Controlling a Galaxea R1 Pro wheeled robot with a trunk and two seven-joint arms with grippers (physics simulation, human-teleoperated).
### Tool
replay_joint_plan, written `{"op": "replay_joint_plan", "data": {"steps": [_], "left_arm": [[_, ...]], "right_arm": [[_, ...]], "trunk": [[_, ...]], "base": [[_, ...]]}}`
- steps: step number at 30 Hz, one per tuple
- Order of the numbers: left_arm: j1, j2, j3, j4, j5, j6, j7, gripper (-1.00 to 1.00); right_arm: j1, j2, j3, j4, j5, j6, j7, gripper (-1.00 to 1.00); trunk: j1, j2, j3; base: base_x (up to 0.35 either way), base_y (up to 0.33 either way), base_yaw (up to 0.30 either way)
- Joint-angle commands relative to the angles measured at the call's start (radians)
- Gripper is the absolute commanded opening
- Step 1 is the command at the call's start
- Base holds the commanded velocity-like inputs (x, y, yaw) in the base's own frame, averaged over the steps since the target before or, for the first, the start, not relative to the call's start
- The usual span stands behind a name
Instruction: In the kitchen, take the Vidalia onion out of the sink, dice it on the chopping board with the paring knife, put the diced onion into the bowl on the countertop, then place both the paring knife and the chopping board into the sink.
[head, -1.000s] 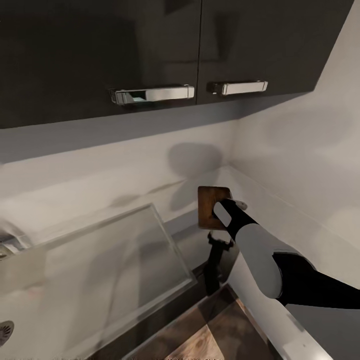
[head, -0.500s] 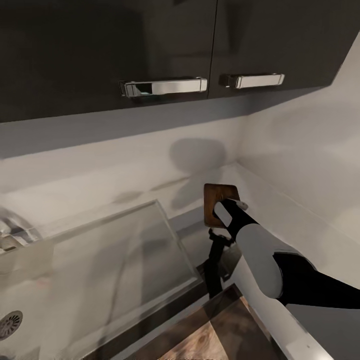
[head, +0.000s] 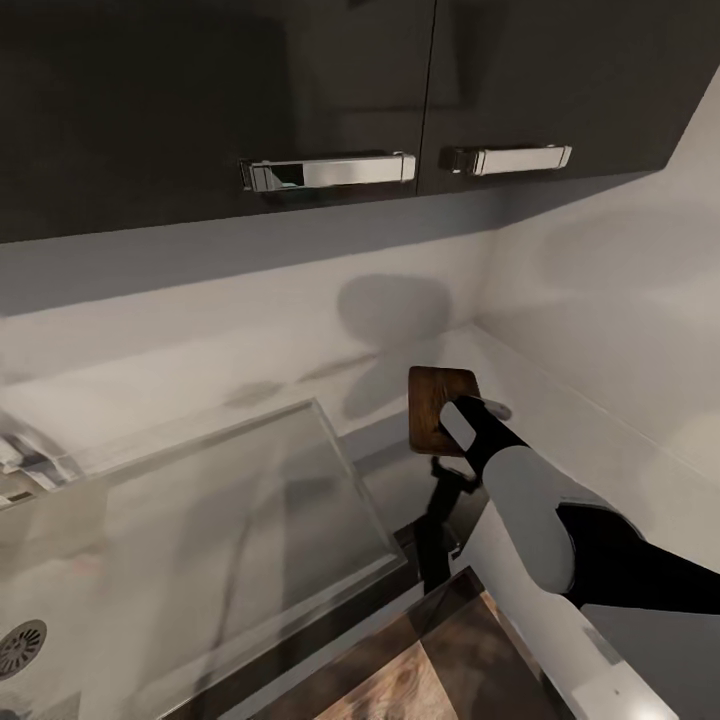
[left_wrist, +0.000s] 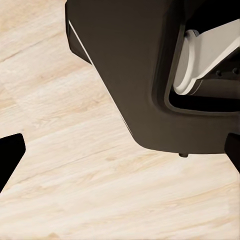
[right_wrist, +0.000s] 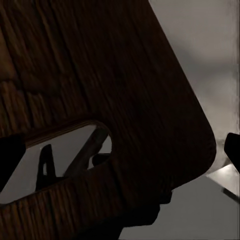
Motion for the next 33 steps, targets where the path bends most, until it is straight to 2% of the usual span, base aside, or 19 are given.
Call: {"op": "replay_joint_plan", "data": {"steps": [1, 12, 14, 19, 33], "left_arm": [[0.000, 0.000, 0.000, -0.002, 0.006, -0.001, 0.000, 1.00], [0.000, 0.000, 0.000, -0.001, 0.006, -0.001, 0.000, 1.00], [0.000, 0.000, 0.000, -0.001, 0.006, -0.001, 0.000, 1.00], [0.000, 0.000, 0.000, -0.001, 0.006, -0.001, 0.000, 1.00], [0.001, 0.000, 0.000, -0.001, 0.006, -0.001, 0.000, 1.00]], "right_arm": [[-0.001, 0.000, -0.001, -0.003, -0.006, 0.004, -0.013, 1.00], [0.000, 0.000, -0.004, -0.002, -0.006, 0.003, -0.035, 1.00], [0.000, 0.000, -0.015, -0.002, -0.006, 0.003, -0.043, 1.00], [-0.001, 0.000, -0.111, 0.000, -0.006, 0.004, -0.052, 1.00], [0.000, 0.000, -0.128, 0.004, -0.006, 0.004, -0.052, 1.00]], "trunk": [[0.001, -0.002, -0.002], [0.001, -0.002, -0.002], [0.001, -0.002, -0.002], [0.001, -0.002, -0.002], [0.001, -0.002, -0.002]], "base": [[0.000, 0.000, 0.000], [0.000, 0.000, 0.000], [0.000, 0.000, 0.000], [0.000, 0.000, 0.000], [0.000, 0.000, 0.000]]}}
